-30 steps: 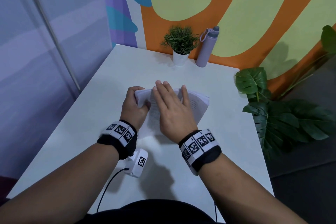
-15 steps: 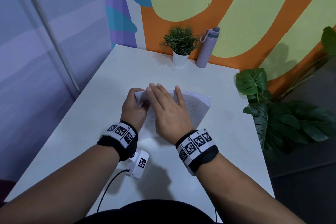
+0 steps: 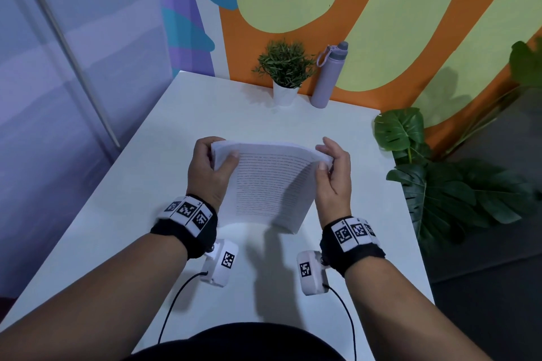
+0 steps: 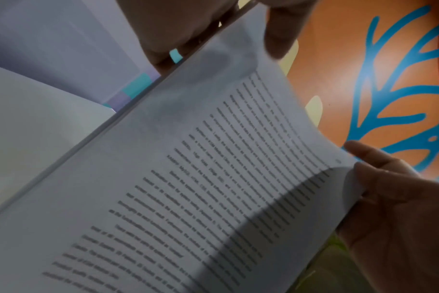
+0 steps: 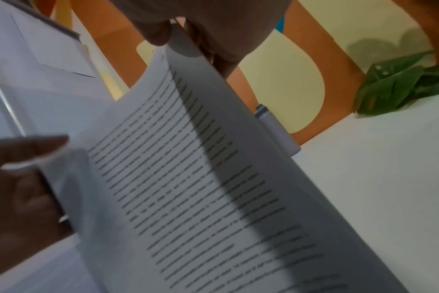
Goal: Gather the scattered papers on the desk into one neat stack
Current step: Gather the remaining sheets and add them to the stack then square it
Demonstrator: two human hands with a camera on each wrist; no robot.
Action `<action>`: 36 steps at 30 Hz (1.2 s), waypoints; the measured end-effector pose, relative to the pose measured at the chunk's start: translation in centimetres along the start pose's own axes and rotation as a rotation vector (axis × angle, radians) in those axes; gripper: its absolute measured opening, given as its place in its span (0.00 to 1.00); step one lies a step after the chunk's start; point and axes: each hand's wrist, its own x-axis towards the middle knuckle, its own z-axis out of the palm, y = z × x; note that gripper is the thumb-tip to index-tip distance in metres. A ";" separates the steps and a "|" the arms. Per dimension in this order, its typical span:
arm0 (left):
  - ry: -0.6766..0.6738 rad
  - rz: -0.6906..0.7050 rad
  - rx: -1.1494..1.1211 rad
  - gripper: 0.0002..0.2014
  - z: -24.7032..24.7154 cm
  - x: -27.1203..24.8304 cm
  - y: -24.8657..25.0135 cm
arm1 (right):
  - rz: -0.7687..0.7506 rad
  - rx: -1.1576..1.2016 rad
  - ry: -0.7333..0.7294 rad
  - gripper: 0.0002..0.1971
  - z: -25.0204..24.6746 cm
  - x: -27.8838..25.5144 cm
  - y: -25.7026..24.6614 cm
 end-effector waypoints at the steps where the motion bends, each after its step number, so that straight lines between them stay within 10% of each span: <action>1: 0.024 0.006 -0.012 0.06 0.2 -0.1 0.3 | -0.012 0.008 -0.009 0.22 0.2 -0.1 -0.1; 15: -0.038 0.081 0.108 0.07 0.8 -0.5 1.0 | -0.257 -0.263 -0.056 0.25 0.5 0.5 1.1; 23: -0.021 -0.155 0.068 0.26 0.3 -0.5 -1.3 | 0.527 0.299 -0.024 0.32 0.4 -0.3 -0.4; 36: -0.041 -0.241 0.017 0.24 0.5 -0.6 -2.7 | 0.737 0.366 0.039 0.14 1.2 0.3 0.5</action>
